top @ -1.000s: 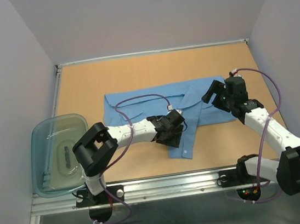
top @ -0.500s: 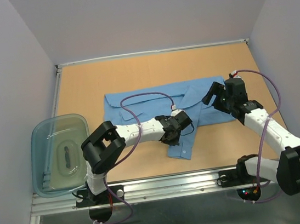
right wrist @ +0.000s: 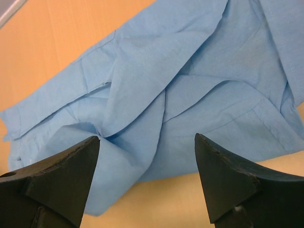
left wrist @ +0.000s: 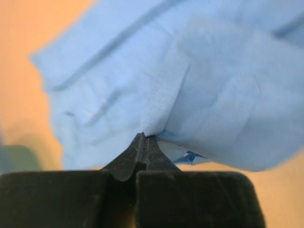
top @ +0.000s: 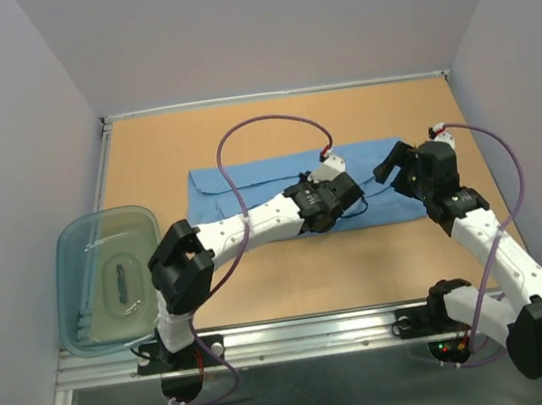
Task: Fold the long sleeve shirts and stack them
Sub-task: Fold the shirt
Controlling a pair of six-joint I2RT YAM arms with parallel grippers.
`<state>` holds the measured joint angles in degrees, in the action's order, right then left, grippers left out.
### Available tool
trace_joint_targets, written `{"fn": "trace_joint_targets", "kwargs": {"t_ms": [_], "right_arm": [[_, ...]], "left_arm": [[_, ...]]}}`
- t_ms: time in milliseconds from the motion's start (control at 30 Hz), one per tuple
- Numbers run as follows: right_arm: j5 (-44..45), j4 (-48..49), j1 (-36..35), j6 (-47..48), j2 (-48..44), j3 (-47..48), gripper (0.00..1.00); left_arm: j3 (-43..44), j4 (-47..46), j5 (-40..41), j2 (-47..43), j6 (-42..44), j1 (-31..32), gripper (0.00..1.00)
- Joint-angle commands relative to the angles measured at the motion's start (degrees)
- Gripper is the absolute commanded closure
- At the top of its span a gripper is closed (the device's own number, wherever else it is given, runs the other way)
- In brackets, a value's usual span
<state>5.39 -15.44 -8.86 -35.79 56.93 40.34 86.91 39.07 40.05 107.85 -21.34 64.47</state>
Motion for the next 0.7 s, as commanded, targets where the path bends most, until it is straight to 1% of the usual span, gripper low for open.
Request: {"fn": "trace_joint_targets", "kwargs": {"t_ms": [0, 33, 67, 100, 133, 167, 200, 267, 300, 333, 367, 400, 533, 567, 600, 633, 667], "right_arm": [[3.5, 0.4, 0.0, 0.5, -2.3, 0.4, 0.14], [3.7, 0.2, 0.0, 0.5, -2.4, 0.5, 0.14], [3.9, 0.1, 0.0, 0.5, -2.8, 0.6, 0.14], [4.5, -0.1, 0.0, 0.3, -3.4, 0.9, 0.14], [4.7, -0.1, 0.1, 0.4, -3.7, 1.0, 0.14], [5.0, -0.1, 0.0, 0.4, -4.0, 1.1, 0.14], [5.4, -0.2, 0.0, 0.6, -4.5, 1.5, 0.14], [5.7, -0.4, 0.0, 0.9, -4.5, 1.8, 0.14], [5.6, -0.5, 0.0, 1.0, -4.5, 2.1, 0.14], [5.5, -0.5, 0.1, 1.0, -4.5, 2.2, 0.14], [5.4, -0.5, 0.1, 1.0, -4.3, 2.3, 0.14], [5.1, -0.6, 0.0, 0.7, -4.1, 2.4, 0.14], [3.1, -0.6, 0.0, 0.5, -3.0, 3.2, 0.14], [2.8, -0.6, 0.0, 0.6, -2.7, 3.5, 0.14], [2.4, -0.6, 0.0, 0.6, -2.7, 3.7, 0.14], [2.3, -0.6, 0.0, 0.7, -2.7, 3.8, 0.14], [2.3, -0.6, 0.0, 1.0, -3.0, 4.0, 0.14]], "left_arm": [[6.2, -0.4, 26.7, -1.1, 16.8, -0.6, 1.00], [6.4, -3.0, 31.4, -1.2, 25.0, -0.9, 1.00], [6.1, -6.5, 33.1, -1.8, 30.4, -1.8, 1.00], [5.6, -15.2, 34.0, -3.2, 35.0, -2.3, 1.00], [5.3, -19.6, 33.6, -4.1, 43.3, -2.9, 1.00], [4.6, -23.9, 33.2, -5.3, 47.2, -3.9, 1.00], [3.9, -33.3, 32.3, -7.5, 51.2, -4.3, 1.00], [0.8, -44.1, 31.1, -9.7, 60.8, -5.0, 1.00], [-0.6, -55.9, 29.3, -11.4, 70.5, -5.9, 1.00], [-2.7, -61.5, 28.2, -12.0, 74.7, -6.3, 1.00], [-2.7, -67.1, 27.3, -12.1, 77.7, -6.8, 1.00], [-2.3, -68.9, 26.5, -12.0, 83.1, -8.0, 1.00], [1.6, -73.2, 23.1, -9.6, 90.1, -12.4, 1.00], [2.5, -77.9, 22.6, -9.2, 92.0, -13.1, 1.00], [2.8, -80.1, 21.9, -9.0, 93.8, -13.7, 1.00], [2.6, -82.7, 20.0, -8.6, 98.6, -14.5, 1.00], [2.3, -88.5, 18.8, -8.6, 100.8, -14.5, 1.00]]}}
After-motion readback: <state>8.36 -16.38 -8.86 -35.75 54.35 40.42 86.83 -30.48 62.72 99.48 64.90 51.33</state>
